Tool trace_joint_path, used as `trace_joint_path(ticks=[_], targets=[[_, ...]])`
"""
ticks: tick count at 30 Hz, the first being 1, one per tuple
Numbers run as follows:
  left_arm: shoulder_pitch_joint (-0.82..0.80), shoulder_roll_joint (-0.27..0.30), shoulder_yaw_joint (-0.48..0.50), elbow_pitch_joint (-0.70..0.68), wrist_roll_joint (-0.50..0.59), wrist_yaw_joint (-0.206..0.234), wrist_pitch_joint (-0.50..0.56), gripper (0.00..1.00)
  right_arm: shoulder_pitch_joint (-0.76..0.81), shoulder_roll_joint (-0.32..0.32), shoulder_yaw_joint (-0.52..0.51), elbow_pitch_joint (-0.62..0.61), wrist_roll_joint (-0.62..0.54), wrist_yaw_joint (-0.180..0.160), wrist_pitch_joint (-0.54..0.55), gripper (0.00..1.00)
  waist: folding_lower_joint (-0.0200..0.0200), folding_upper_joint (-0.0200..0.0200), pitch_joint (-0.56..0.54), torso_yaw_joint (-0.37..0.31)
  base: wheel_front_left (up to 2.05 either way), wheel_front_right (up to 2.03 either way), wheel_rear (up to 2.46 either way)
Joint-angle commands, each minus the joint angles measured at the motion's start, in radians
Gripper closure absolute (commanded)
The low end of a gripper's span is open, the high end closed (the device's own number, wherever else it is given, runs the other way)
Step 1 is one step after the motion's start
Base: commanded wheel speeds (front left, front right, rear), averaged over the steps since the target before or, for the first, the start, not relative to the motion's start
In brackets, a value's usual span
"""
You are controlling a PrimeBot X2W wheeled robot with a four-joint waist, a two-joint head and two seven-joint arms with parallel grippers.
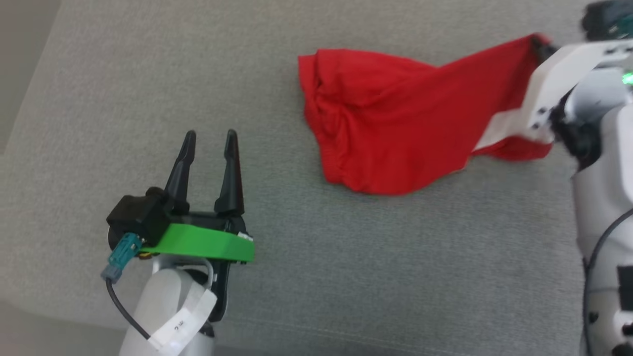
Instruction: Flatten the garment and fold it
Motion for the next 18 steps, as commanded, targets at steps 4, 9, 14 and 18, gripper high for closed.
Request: trace_joint_path(ticks=[4, 9, 14, 18], targets=[[-0.037, -0.002, -0.024, -0.015, -0.01, 0.007, -0.004, 0.0, -0.091, -0.027, -0.094, 0.113, -0.098, -0.002, -0.074, 1.0, 0.0, 0.0, 0.098, 0.1, 0.0, 0.0, 0.0], [-0.05, -0.002, -0.037, -0.021, -0.013, 0.012, -0.004, 0.0, -0.137, -0.034, -0.171, 0.228, -0.194, -0.002, -0.099, 0.0, 0.0, 0.0, 0.116, 0.119, 0.0, 0.0, 0.0], [-0.045, -0.002, -0.033, -0.015, 0.002, 0.007, -0.004, 0.0, -0.129, -0.032, -0.208, 0.277, -0.205, -0.002, -0.188, 0.0, 0.0, 0.0, 0.082, 0.094, 0.0, 0.0, 0.0], [-0.025, -0.002, -0.018, 0.003, 0.023, -0.005, -0.004, 0.0, -0.069, -0.023, -0.202, 0.264, -0.179, -0.002, -0.301, 0.0, 0.0, 0.0, 0.021, 0.05, 0.0, 0.0, 0.0]])
